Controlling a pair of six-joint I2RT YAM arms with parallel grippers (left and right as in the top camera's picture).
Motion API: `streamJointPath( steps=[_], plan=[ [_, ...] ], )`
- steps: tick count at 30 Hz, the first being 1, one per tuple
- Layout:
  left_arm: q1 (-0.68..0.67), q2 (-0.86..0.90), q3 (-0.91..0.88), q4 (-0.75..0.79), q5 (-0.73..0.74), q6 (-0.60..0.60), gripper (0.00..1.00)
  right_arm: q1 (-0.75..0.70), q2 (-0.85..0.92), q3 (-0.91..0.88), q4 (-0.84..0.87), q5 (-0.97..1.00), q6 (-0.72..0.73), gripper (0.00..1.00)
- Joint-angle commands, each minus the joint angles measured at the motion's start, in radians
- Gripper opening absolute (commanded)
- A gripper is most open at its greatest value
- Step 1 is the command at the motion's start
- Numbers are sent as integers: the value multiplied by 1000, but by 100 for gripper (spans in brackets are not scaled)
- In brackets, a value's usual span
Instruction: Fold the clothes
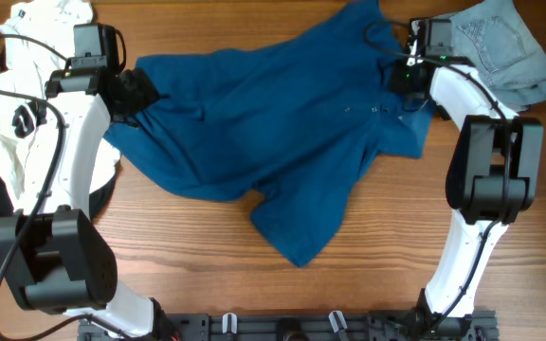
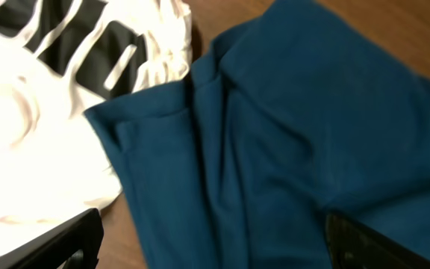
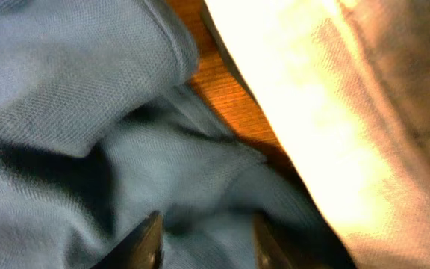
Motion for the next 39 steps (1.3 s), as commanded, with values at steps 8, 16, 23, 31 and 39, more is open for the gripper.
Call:
streamJointPath(
  steps=[8,16,23,31,39],
  plan=[
    [2,149,4,107,31,154,89,66,9,336,-389,-135,-64,99],
    [2,257,4,-141,46,155,60,115,7,339,-455,-135,-61,99],
    [-1,259,-12,-257,107,147,27,116,7,339,-454,-146,-27,99],
    [2,259,-203,-112,92,138,29,116,7,339,-459,-152,-28,100],
    [1,259,-322,-115,89,13,31,116,7,339,-461,-214,-27,99]
  ],
)
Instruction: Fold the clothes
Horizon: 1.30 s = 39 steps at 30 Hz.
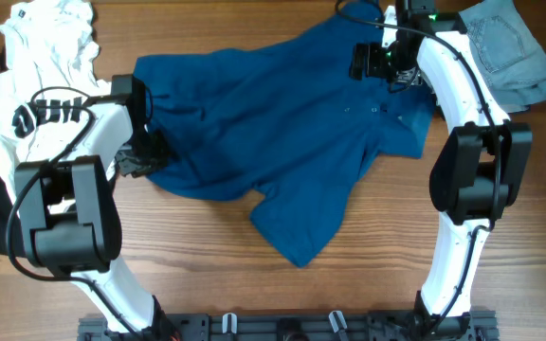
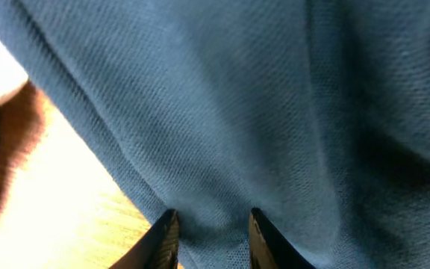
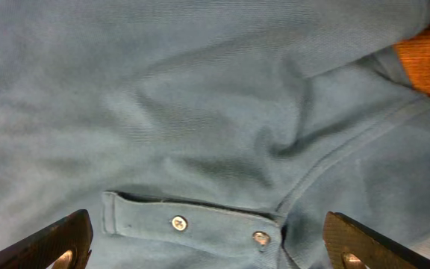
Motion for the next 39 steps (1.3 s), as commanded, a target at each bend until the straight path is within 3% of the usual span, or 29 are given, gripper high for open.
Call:
streamJointPath(
  steps=[1,9,14,16,18,28,31,35,39],
  plan=[
    [1,66,-114,-64,17,-92,32,-1,0,16,0,-45,12,99],
    [-16,66,-236,-136,301,-91,33,0,0,16,23,-44,27,100],
    [-87,66,-296,-190,303,-91,32,0,0,16,29,-44,27,100],
    [-125,66,-313,-198,303,-96,18,0,0,16,29,-44,27,100],
    [-164,66,-322,-205,303,-113,11,0,0,16,29,-44,27,99],
    [-259,-66,-322,-329,288,-136,16,0,0,16,36,-44,26,100],
    [-259,-183,-322,-370,281,-137,26,0,0,16,40,-45,27,100],
    [-259,-351,-311,-396,320,-140,96,0,0,16,49,-45,27,100],
    [-257,-457,-266,-364,319,-159,100,0,0,16,51,-49,27,100]
  ],
)
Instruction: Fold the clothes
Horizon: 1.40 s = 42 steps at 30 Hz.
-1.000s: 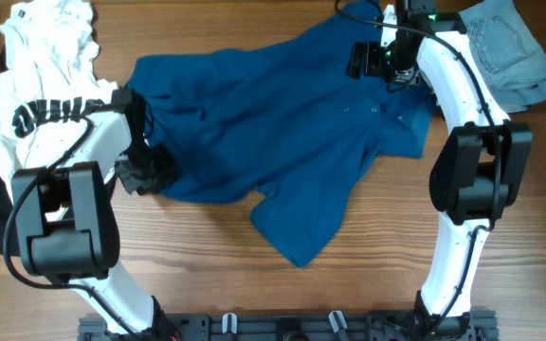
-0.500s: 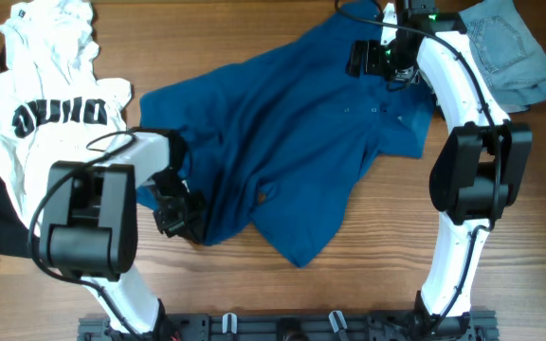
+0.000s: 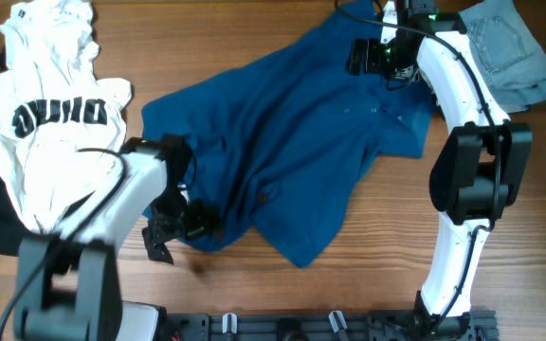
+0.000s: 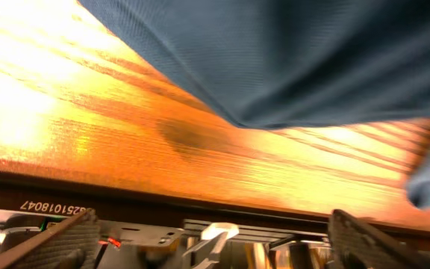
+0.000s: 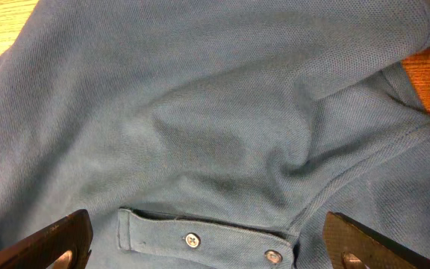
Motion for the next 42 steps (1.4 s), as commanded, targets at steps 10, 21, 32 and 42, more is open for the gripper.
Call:
streamJointPath(
  steps=[10,21,32,42],
  plan=[
    [45,-113,130,531,-278,-20,100,0,0,16,-24,-53,18,100],
    [207,101,198,893,-307,168,100,0,0,16,-44,-53,19,100],
    [225,190,205,777,-307,163,100,0,0,16,-43,-50,18,100],
    [224,227,204,761,-274,163,82,0,0,16,-43,-50,19,100]
  ],
)
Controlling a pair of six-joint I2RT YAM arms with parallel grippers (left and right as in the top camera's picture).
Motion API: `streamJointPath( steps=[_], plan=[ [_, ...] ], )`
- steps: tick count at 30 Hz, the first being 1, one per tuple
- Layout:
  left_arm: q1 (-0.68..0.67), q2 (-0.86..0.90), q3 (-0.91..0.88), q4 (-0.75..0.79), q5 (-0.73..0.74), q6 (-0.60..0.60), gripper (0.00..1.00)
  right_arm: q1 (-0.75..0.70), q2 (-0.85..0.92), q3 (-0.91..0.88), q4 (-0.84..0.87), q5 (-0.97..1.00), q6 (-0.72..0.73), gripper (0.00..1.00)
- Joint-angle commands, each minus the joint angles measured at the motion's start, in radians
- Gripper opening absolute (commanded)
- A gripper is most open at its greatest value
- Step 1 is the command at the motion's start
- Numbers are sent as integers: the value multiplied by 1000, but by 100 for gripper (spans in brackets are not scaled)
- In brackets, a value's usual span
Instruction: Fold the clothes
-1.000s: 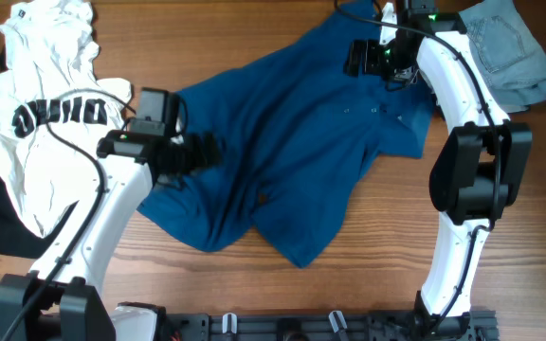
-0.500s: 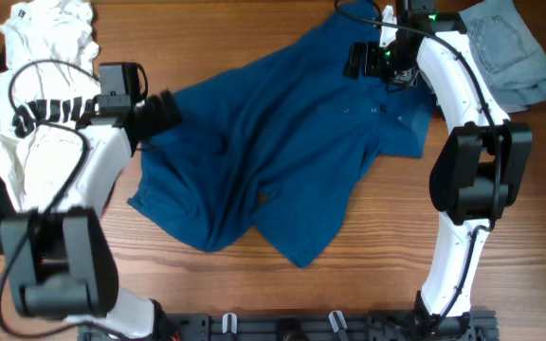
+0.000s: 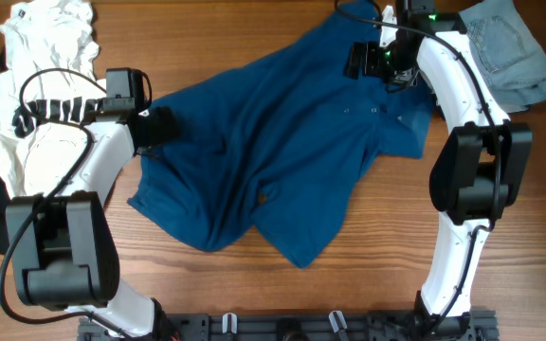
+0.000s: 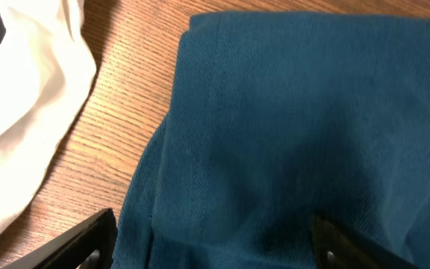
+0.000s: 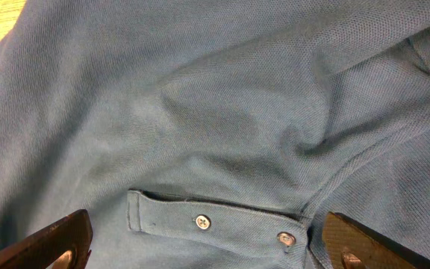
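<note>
A dark blue polo shirt [image 3: 282, 142] lies spread and rumpled across the middle of the table. My left gripper [image 3: 155, 125] hovers open over the shirt's left edge. In the left wrist view the blue cloth [image 4: 290, 142] fills the space under the left gripper [image 4: 211, 254], and nothing is between its fingers. My right gripper [image 3: 362, 59] is open above the collar area. In the right wrist view the button placket [image 5: 215, 220] lies just ahead of the right gripper [image 5: 211, 258], whose fingers are wide apart.
A white garment with black lettering [image 3: 45, 133] is heaped at the left, beside the shirt, and shows as white cloth [image 4: 21, 97] in the left wrist view. Folded light blue jeans [image 3: 505, 47] lie at the back right. Black cloth sits at the far left edge.
My left gripper was low at the front left by the shirt's hem and is now farther back, open over the shirt's left edge. The hem lies flatter. My right gripper has hardly moved.
First my left gripper was open at the shirt's left edge and my right was closed at the collar by the jeans. Then the left was closed on the left edge and the right open over the placket. The shirt's left side then lay drawn frontward. Now both grippers are open.
</note>
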Motion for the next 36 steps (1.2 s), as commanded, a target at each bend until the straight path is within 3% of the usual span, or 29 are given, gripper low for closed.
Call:
streamJointPath(
  steps=[1,15,20,26,28,36],
  plan=[
    [0,44,13,-9,18,5,82,0,0,16,3,-13,12,100],
    [0,104,13,46,18,1,76,0,0,16,6,-12,12,99],
    [0,104,13,107,23,-3,62,0,0,16,6,-12,12,100],
    [0,104,13,137,41,-3,24,0,0,16,9,-8,12,100],
    [0,104,14,144,41,-3,6,0,0,16,9,-1,12,100],
    [19,95,210,65,41,-65,4,0,0,16,2,-2,12,100]
  ],
)
